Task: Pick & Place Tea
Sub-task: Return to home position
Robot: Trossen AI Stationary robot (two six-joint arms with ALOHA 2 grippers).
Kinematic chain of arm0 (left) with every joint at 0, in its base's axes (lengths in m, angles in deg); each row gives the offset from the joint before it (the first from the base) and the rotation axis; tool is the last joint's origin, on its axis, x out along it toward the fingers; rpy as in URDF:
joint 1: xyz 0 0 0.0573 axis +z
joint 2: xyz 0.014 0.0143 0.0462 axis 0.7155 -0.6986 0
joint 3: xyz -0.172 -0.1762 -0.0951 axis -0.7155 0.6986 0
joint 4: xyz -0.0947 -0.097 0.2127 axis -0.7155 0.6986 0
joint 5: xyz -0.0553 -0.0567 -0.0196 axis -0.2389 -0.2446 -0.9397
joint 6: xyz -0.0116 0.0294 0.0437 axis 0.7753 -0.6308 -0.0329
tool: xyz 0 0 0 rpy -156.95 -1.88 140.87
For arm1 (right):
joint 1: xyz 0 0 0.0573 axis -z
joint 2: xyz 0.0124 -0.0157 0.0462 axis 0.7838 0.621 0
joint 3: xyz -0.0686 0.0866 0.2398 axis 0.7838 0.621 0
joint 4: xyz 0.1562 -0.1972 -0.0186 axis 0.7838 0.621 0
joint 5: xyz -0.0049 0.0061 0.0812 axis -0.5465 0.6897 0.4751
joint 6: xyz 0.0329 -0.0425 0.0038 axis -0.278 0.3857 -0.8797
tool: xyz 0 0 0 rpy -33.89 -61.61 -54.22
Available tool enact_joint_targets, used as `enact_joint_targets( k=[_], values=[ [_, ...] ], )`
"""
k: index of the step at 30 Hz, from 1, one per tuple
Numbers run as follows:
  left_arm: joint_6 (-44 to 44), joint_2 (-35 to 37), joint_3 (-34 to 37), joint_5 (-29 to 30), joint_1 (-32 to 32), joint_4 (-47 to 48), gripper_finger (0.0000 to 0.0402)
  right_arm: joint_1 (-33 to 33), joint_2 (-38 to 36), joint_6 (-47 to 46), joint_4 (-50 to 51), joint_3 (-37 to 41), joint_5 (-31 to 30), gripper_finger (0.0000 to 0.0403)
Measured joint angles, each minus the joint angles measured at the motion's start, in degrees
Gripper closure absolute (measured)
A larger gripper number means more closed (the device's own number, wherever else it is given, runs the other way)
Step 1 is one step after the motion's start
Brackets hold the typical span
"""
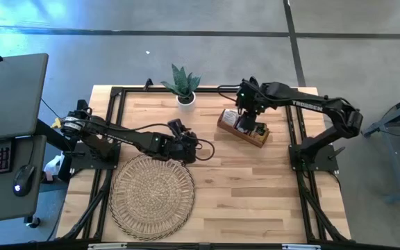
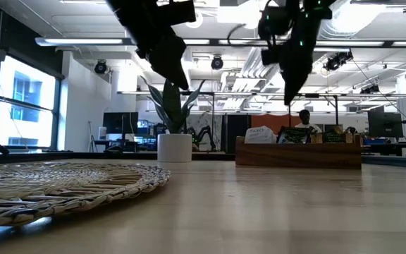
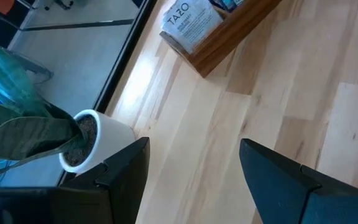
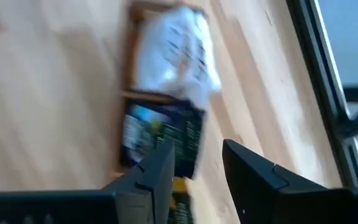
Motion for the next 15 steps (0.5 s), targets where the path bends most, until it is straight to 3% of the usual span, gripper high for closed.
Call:
enact_joint_targets(
  k=[5,9,15],
  values=[
    [4.0,2.5,0.1,2.9,0.0,4.5,0.0156,-4.2,-3.6,-2.1,0.1,-3.7,4.1,0.0269],
    [9.8,9.6,0.0,3.3,0.0,10.5,0.0156,-8.0,-10.7,-2.2,-1.2,-5.2,2.1,0.0269],
    [14.8,19.6,0.0,3.6,0.0,19.1,0.0156,-14.3,-26.4,-3.0,-14.3,3.2,1.7,0.0269]
  ],
)
